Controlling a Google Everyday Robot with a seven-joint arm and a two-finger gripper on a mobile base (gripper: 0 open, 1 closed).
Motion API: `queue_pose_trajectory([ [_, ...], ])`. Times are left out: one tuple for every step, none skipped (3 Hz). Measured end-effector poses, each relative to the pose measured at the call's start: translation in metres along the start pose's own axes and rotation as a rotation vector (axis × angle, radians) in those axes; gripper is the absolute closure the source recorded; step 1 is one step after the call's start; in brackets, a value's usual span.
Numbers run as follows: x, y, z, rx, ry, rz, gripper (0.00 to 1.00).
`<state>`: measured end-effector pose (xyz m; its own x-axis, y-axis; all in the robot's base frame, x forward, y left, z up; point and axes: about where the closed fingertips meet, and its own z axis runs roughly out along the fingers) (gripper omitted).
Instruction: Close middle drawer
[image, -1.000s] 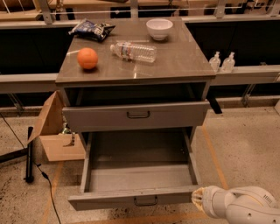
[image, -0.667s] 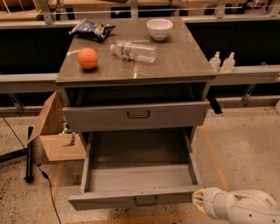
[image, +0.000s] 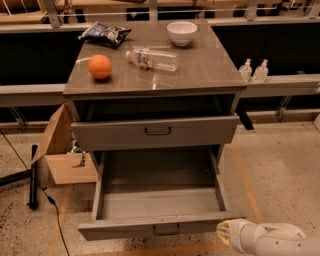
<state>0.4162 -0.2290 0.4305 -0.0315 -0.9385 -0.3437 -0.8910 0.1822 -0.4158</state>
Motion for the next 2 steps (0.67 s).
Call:
queue_pose_trajectory([
  [0.0,-0.003,0.017,0.028,-0.005,-0.009,1.0],
  [-0.008,-0.016,0.035,0.096,-0.004,-0.005,1.0],
])
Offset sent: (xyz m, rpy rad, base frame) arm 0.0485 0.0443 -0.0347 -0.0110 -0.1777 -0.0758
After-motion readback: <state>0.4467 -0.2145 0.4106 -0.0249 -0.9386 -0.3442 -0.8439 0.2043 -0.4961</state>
